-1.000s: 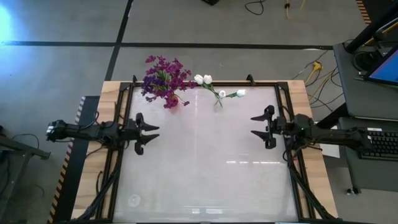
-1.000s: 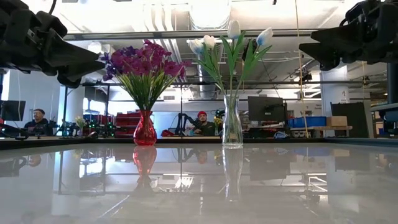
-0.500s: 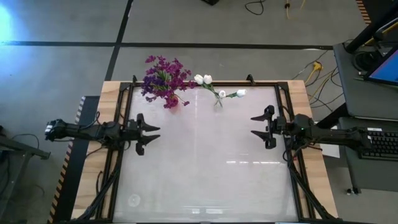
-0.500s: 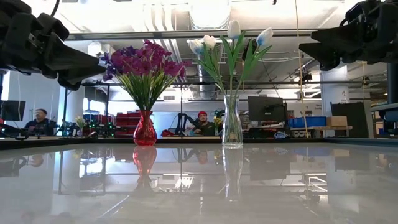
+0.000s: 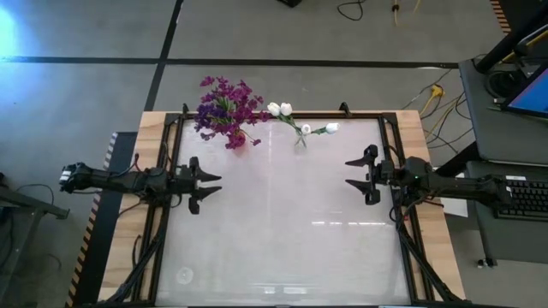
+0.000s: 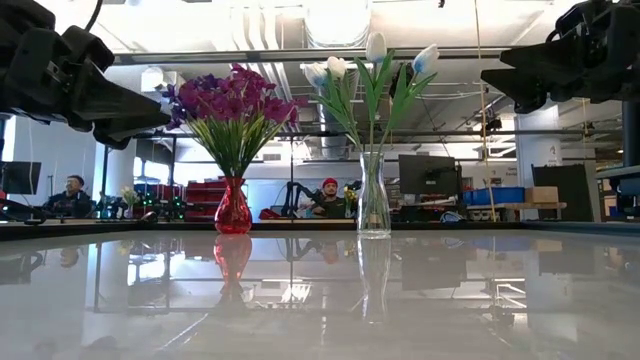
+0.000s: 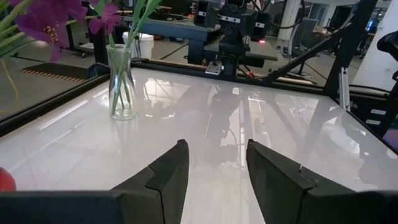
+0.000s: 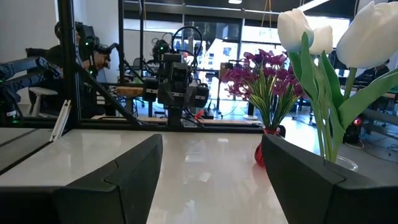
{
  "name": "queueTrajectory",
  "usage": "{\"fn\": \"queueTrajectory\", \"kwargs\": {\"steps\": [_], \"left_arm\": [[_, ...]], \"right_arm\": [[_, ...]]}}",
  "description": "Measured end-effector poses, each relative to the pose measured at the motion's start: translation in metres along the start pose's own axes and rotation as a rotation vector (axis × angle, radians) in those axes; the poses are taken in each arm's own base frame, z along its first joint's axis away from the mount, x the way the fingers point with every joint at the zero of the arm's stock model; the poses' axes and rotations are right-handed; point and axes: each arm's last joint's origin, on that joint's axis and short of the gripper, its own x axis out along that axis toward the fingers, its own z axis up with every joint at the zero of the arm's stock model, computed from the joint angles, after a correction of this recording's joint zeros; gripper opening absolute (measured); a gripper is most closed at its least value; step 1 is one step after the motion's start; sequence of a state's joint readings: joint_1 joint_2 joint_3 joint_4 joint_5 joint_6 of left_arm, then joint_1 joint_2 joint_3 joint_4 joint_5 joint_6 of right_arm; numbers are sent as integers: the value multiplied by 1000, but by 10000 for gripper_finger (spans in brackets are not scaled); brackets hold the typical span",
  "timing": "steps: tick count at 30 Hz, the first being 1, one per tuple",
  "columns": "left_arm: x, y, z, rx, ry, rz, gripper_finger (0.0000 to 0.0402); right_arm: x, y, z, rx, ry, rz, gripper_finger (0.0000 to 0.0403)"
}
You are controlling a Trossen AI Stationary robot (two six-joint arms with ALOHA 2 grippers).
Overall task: Sort flowers into vase by color
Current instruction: Return to Home Position
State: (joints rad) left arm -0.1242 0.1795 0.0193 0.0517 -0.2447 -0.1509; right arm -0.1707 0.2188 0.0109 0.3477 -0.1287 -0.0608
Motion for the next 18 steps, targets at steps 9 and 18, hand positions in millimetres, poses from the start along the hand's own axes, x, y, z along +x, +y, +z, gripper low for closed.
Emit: {"fn": "queueTrajectory", "kwargs": {"steps": [9, 18], "left_arm": [[1, 0, -2, 5, 19, 3, 149], [2, 0, -3, 8, 32, 5, 149]], "right_arm": [[0, 0, 0, 0, 0, 0, 265], [0, 0, 0, 0, 0, 0, 265]]}}
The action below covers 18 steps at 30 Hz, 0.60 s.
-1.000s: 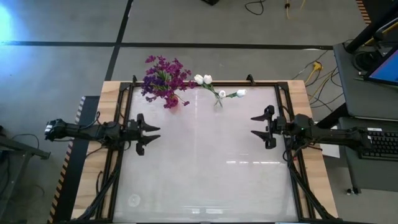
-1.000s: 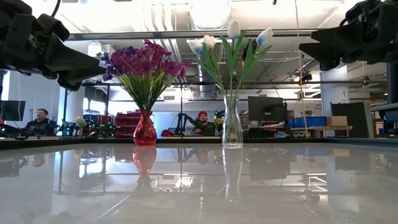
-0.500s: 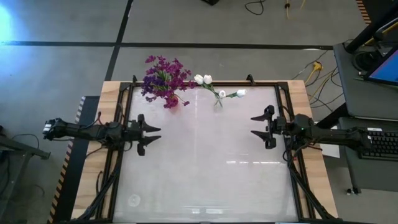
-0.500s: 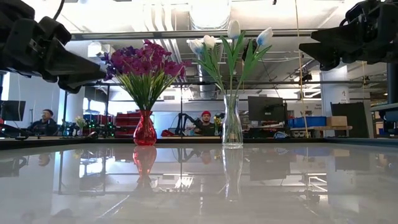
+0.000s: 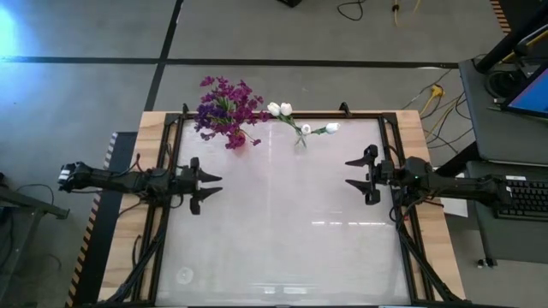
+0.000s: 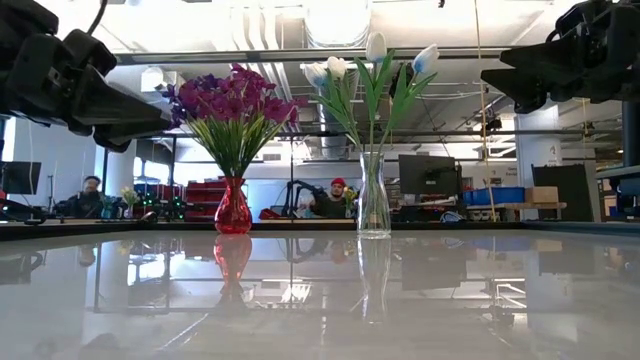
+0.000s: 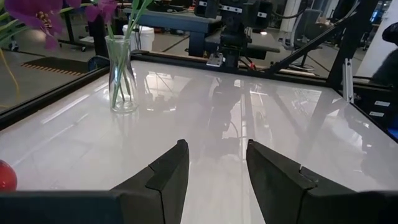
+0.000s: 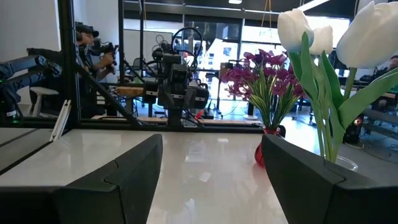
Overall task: Sort flowers into vase by color
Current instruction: Return to Home Position
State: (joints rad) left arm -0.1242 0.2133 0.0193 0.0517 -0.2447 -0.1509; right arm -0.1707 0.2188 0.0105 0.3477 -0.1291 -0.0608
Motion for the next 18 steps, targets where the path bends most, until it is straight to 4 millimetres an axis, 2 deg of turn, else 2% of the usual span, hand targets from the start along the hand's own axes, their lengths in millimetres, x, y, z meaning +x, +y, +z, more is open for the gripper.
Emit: {"fn": "queueTrajectory", "kwargs": {"steps": [18], "left_arm": [[1, 0, -1, 2, 10, 1, 149]], "right_arm": [[0, 0, 0, 0, 0, 0, 265]]}}
